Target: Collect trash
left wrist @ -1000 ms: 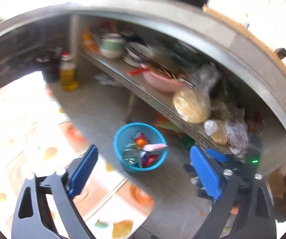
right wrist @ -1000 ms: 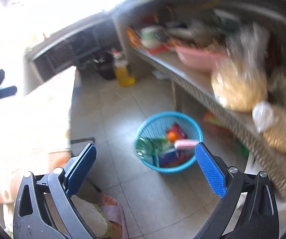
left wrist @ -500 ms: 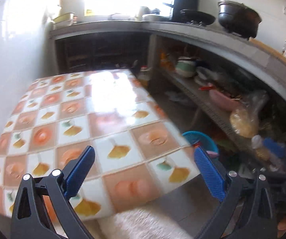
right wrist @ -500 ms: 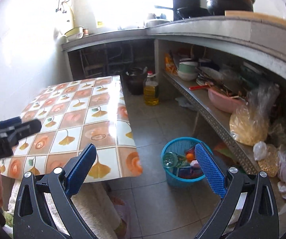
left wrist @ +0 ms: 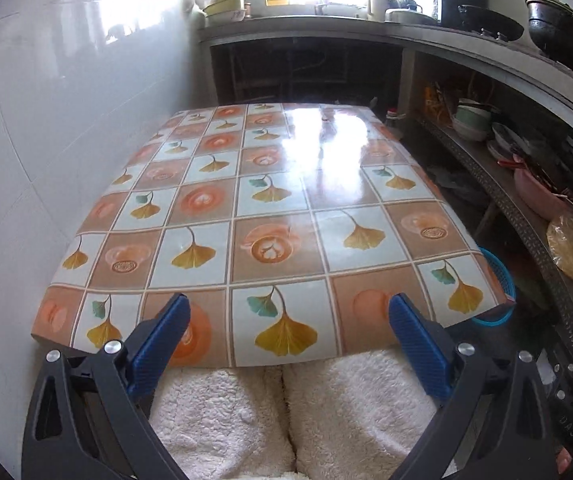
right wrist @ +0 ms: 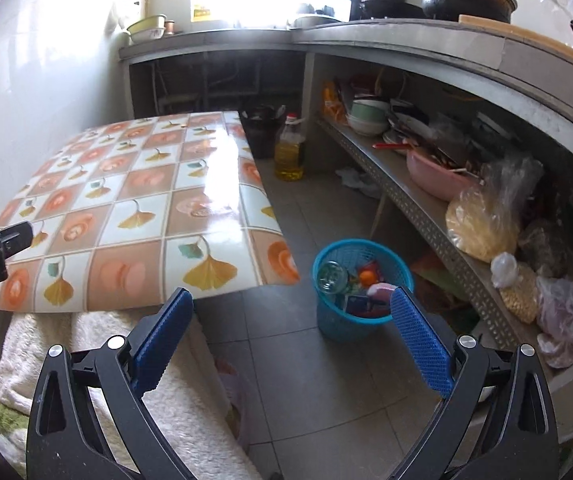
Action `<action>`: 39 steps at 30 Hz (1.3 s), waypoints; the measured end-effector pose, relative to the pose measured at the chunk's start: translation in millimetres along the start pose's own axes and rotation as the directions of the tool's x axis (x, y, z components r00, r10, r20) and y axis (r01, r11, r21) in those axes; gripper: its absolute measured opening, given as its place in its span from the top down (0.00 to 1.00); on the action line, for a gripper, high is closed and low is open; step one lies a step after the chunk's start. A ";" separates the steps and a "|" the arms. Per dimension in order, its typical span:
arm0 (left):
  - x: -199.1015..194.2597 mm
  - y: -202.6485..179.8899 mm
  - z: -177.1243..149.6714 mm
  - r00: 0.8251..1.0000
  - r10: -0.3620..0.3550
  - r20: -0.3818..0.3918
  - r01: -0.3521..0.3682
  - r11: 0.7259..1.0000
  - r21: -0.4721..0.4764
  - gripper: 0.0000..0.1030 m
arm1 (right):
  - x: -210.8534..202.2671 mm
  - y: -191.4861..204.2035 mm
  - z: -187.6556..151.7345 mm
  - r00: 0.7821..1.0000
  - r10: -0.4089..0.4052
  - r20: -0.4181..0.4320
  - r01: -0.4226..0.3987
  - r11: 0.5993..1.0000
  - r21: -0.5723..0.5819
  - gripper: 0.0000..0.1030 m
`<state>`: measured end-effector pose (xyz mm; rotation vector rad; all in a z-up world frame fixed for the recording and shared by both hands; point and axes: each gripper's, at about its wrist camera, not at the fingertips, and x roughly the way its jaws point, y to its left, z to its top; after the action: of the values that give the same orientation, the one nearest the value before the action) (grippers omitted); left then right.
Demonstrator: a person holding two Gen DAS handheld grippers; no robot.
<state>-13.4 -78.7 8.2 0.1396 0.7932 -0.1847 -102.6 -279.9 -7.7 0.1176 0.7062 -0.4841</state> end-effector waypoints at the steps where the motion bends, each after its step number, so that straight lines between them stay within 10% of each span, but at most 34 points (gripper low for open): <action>1: 1.9 0.1 -2.1 1.000 0.006 -0.017 -0.006 1.000 0.003 0.05 | 0.4 -2.3 -1.0 1.000 -0.010 -0.005 0.010 1.000 0.003 0.08; 39: -1.1 -33.8 -5.5 0.999 -0.035 -0.041 0.041 0.986 0.160 0.05 | 5.2 -32.8 -8.9 0.997 -0.066 -0.050 0.068 0.996 0.058 0.08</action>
<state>-25.2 -110.5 3.3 0.2808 0.8189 -0.2829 -119.7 -308.6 -16.0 0.1623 0.7446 -0.5683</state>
